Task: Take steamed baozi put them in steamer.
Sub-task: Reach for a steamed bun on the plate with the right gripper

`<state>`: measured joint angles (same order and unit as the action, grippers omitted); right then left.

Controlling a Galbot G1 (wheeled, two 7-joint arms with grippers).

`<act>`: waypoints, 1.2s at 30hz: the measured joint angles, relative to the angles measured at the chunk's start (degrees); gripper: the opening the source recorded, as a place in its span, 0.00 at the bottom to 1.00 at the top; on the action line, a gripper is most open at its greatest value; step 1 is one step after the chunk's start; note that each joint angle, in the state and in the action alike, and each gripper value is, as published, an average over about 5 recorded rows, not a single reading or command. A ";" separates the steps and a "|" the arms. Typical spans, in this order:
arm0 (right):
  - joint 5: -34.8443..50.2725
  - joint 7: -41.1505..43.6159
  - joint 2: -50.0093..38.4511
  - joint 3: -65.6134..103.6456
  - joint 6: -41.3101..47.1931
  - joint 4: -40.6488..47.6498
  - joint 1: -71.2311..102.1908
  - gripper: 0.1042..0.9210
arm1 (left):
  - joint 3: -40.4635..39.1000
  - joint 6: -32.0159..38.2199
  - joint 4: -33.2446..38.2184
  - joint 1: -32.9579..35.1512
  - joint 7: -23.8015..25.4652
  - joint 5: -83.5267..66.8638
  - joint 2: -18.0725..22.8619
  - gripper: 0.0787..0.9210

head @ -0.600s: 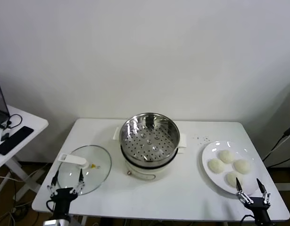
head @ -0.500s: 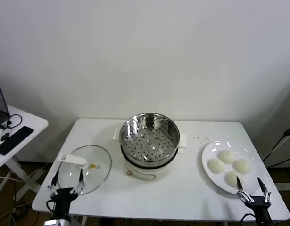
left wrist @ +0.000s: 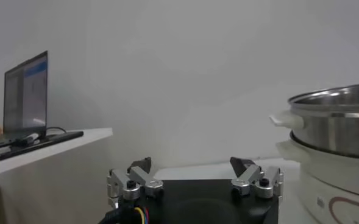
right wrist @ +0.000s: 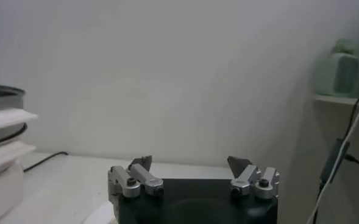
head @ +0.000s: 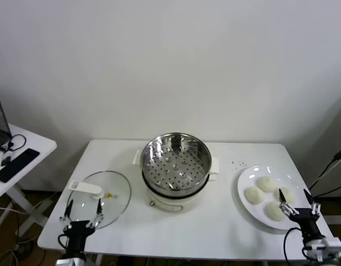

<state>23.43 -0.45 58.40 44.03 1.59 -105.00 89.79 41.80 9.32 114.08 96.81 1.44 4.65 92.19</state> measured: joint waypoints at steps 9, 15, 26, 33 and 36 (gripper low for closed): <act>-2.61 4.62 -8.76 -1.01 11.61 -0.33 -3.53 0.88 | -0.14 0.30 -0.22 -0.51 0.23 0.53 0.00 0.88; -5.82 11.24 -15.83 -1.64 14.70 0.95 -5.17 0.88 | -0.06 0.61 -0.67 -0.84 0.29 0.81 0.00 0.88; -13.41 25.21 -29.50 -5.14 14.05 5.00 -9.63 0.88 | -0.40 1.37 -1.80 -1.59 0.50 1.33 0.00 0.88; -16.65 32.49 -35.72 -13.96 12.85 8.90 -18.85 0.88 | -0.77 1.84 -2.50 -2.12 0.60 1.75 0.00 0.88; -17.86 34.97 -36.91 -19.96 12.46 10.84 -24.97 0.88 | -0.77 1.96 -2.80 -2.26 0.63 1.84 0.00 0.88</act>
<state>5.57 34.53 21.50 24.08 14.05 -94.16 64.82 41.03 11.29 111.28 94.55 2.07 6.49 92.19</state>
